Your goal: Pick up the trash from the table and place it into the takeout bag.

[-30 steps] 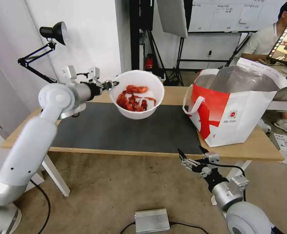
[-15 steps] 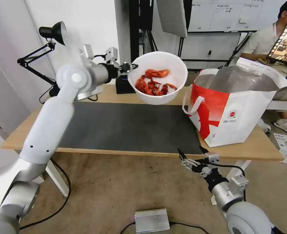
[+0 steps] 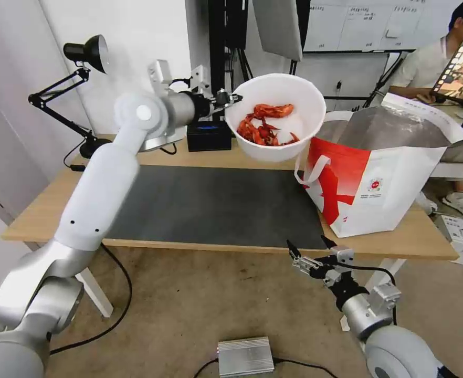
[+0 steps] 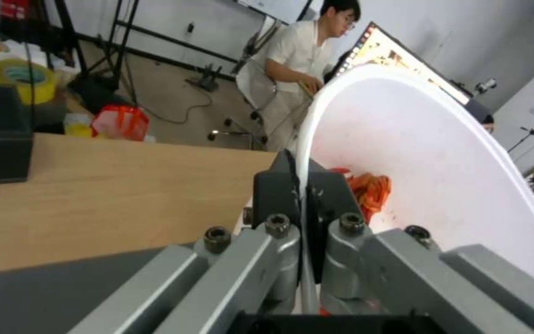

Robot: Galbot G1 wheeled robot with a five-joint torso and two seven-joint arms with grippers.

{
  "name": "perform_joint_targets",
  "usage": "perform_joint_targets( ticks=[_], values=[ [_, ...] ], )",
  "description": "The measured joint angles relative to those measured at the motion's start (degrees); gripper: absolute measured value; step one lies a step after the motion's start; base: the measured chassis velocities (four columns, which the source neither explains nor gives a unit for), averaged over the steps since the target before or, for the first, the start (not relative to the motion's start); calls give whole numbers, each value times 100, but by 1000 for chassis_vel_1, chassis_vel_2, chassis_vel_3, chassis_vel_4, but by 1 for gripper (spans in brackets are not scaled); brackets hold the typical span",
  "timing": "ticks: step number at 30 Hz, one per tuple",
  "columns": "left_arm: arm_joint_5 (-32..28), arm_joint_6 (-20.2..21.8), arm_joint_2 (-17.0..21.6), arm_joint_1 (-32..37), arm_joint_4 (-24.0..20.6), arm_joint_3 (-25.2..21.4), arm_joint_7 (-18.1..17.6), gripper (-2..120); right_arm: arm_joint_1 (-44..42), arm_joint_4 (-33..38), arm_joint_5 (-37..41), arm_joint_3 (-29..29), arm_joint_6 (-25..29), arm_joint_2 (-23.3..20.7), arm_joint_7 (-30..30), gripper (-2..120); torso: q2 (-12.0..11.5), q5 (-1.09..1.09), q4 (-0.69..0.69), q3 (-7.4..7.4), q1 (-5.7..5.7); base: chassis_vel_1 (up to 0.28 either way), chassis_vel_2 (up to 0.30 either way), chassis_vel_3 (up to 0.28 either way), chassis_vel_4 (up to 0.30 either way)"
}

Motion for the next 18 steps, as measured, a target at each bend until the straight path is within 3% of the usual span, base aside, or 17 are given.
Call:
perform_joint_targets(
  ticks=[18],
  values=[
    [12, -86, -911, -557, 580, 216, 1, 0, 0, 0, 0, 0, 0, 0, 0, 100, 0, 0, 0, 0, 0, 0, 0, 0, 0]
  ],
)
